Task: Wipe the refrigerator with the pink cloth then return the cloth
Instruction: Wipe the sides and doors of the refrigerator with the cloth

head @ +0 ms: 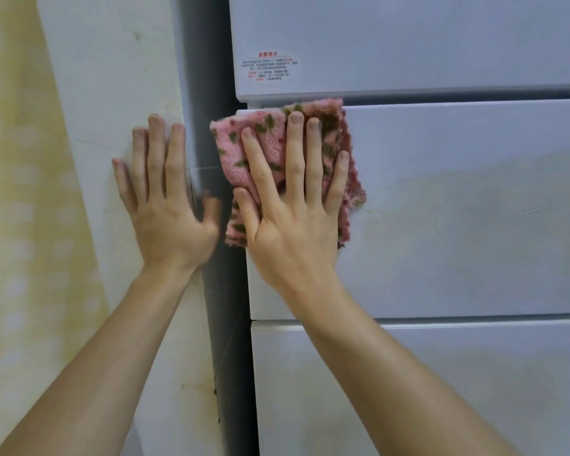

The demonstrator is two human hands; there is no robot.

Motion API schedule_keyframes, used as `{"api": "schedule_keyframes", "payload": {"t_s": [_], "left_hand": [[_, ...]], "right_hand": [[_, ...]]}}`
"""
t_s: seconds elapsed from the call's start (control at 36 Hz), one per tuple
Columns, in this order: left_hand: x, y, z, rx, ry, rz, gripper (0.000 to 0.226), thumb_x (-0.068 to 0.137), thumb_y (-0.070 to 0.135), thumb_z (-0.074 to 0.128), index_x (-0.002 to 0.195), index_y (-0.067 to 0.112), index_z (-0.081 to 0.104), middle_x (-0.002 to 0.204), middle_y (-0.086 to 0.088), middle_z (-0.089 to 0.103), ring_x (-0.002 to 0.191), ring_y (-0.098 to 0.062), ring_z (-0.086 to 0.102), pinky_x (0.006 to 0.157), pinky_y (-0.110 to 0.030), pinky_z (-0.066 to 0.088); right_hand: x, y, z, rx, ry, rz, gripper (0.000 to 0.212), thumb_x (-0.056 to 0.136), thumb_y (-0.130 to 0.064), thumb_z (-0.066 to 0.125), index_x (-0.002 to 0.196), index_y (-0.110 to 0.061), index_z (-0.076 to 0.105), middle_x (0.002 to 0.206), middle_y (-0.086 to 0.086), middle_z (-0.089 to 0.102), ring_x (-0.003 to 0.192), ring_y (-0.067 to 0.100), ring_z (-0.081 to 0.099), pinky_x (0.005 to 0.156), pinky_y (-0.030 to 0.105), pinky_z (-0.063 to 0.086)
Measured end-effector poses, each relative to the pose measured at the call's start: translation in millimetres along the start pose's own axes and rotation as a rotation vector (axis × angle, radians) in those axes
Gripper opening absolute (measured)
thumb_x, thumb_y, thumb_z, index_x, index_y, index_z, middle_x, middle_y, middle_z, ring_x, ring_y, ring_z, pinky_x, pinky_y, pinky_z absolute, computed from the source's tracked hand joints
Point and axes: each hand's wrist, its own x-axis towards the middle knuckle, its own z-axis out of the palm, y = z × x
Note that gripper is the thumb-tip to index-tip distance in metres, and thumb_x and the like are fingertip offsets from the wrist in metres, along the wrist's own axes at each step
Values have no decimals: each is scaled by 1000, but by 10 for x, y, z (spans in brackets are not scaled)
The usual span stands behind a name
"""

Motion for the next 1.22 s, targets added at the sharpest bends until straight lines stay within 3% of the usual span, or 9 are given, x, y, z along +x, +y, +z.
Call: {"api": "schedule_keyframes", "payload": {"t_s": [0.28, 0.42, 0.58, 0.75, 0.92, 1.03, 1.22], "left_hand": [[-142, 26, -10, -5, -13, -19, 87, 87, 17, 57, 167, 10, 23, 174, -13, 18, 163, -34, 12, 130, -62, 8], [-162, 17, -12, -12, -21, -18, 87, 88, 17, 55, 167, 11, 21, 175, -11, 16, 163, -32, 9, 130, -62, 7], [-158, 1, 9, -20, -1, -15, 86, 86, 17, 55, 167, 12, 24, 175, -11, 17, 163, -33, 12, 130, -60, 6], [-162, 44, 13, -31, 5, -8, 87, 85, 16, 56, 166, 11, 24, 175, -12, 17, 162, -34, 12, 131, -58, 5], [-157, 23, 66, -19, 41, -8, 84, 85, 17, 53, 165, 11, 28, 174, -12, 21, 162, -33, 15, 130, -61, 9], [-140, 29, 82, -12, 47, -2, 87, 84, 16, 55, 166, 11, 27, 174, -12, 21, 162, -33, 15, 130, -61, 9], [-145, 33, 84, 14, 45, -7, 87, 83, 15, 56, 165, 10, 28, 173, -14, 23, 162, -34, 17, 130, -61, 10]], "right_hand": [[-1085, 174, -31, 28, -96, 21, 63, 107, -53, 50, 164, -32, 32, 173, 14, 21, 162, 33, 16, 128, 63, 18], [-1084, 320, -68, 55, -81, -17, 62, 104, -55, 55, 160, -37, 40, 173, 10, 23, 162, 28, 18, 129, 59, 13], [-573, 453, -113, 60, -23, -40, 61, 105, -58, 51, 160, -36, 40, 173, 8, 24, 162, 27, 17, 129, 59, 15], [139, 572, -193, 15, 29, 53, 61, 108, -56, 42, 163, -31, 35, 174, 12, 19, 163, 30, 11, 130, 59, 10], [-558, 578, -144, -19, -34, 82, 62, 111, -53, 37, 167, -29, 25, 176, 11, 12, 163, 30, 9, 130, 59, 11], [-1067, 618, -139, -41, -87, 62, 61, 110, -55, 36, 165, -30, 31, 175, 11, 17, 163, 31, 13, 131, 58, 8], [-956, 652, -144, -24, -109, 53, 64, 108, -58, 38, 166, -32, 28, 175, 12, 13, 163, 33, 10, 129, 63, 11]]}}
